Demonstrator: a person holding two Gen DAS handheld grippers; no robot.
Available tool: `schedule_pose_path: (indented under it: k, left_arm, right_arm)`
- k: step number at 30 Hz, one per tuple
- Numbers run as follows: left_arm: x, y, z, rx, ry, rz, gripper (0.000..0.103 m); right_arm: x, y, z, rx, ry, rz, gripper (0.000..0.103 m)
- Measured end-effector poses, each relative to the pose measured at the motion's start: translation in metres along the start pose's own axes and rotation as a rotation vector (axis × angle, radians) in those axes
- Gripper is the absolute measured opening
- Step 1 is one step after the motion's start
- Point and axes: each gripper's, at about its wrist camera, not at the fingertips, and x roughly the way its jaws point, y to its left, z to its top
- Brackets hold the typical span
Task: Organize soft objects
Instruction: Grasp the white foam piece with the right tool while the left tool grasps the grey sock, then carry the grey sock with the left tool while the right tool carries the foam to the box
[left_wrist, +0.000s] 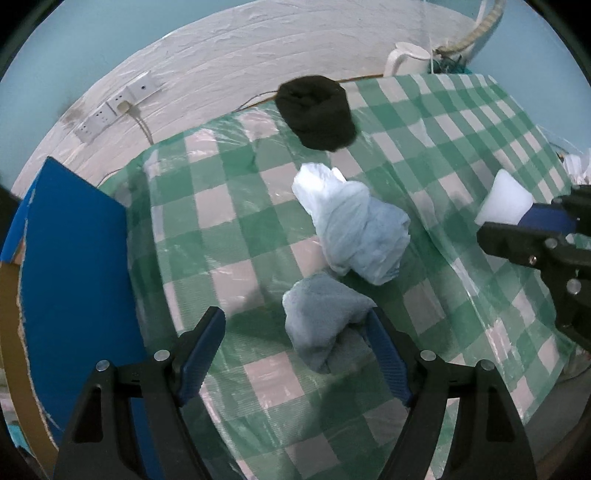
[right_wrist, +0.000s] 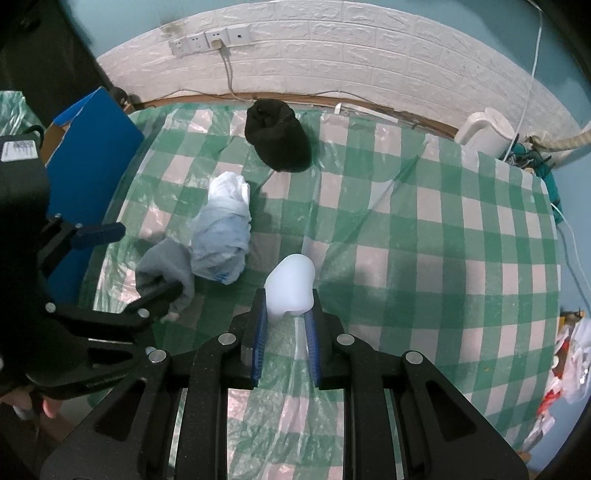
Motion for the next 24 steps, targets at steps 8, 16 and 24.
schedule_pose_path:
  k: [8, 16, 24]
  left_arm:
    - [0.005, -0.004, -0.002, -0.004, 0.001, -0.035, 0.036]
    - [-0.005, -0.003, -0.008, 0.011, -0.032, 0.001, 0.022]
    - [-0.033, 0.01, -0.01, -0.025, -0.096, 0.015, 0.022]
  right_arm:
    - [0.0, -0.004, -0.001, 0.008, 0.0, 0.002, 0.018]
    - [-0.009, 0.0, 0.001, -0.002, -0.019, 0.006, 0.017]
    - [-0.023, 0.013, 0.004, -0.028, -0.049, 0.005, 0.018]
